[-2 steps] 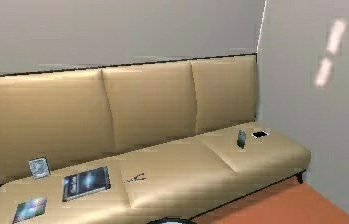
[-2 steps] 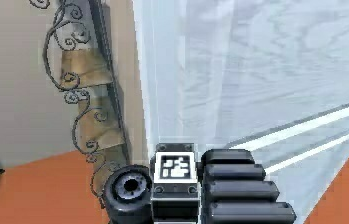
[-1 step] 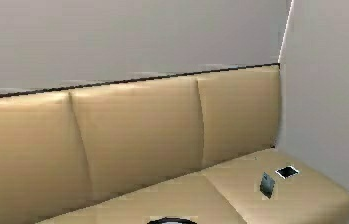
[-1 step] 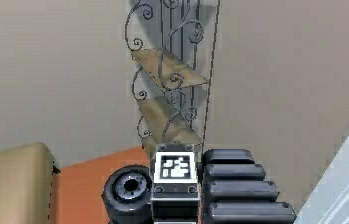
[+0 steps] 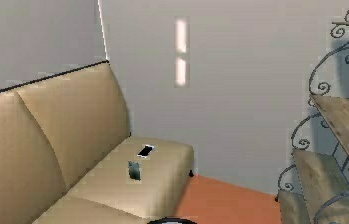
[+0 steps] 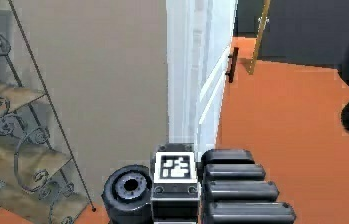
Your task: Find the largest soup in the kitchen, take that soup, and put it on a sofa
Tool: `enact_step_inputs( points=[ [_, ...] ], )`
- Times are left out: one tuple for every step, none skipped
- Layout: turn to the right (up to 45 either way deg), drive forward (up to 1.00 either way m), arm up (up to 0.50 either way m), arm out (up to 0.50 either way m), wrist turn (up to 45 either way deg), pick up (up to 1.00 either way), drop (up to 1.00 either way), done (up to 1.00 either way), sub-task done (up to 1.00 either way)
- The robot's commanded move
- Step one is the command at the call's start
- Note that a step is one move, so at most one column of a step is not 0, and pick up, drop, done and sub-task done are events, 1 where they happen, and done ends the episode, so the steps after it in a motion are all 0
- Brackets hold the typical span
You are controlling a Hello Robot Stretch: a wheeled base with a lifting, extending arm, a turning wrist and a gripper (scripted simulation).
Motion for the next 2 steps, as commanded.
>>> enact_step_inputs(
  points=[
    [12.0, 0.00, 0.00, 0.00, 0.0, 0.00, 0.00, 0.00, 0.00],
    [0.0, 0.30, 0.00, 0.00, 0.0, 0.00, 0.00, 0.00, 0.00]
  ],
)
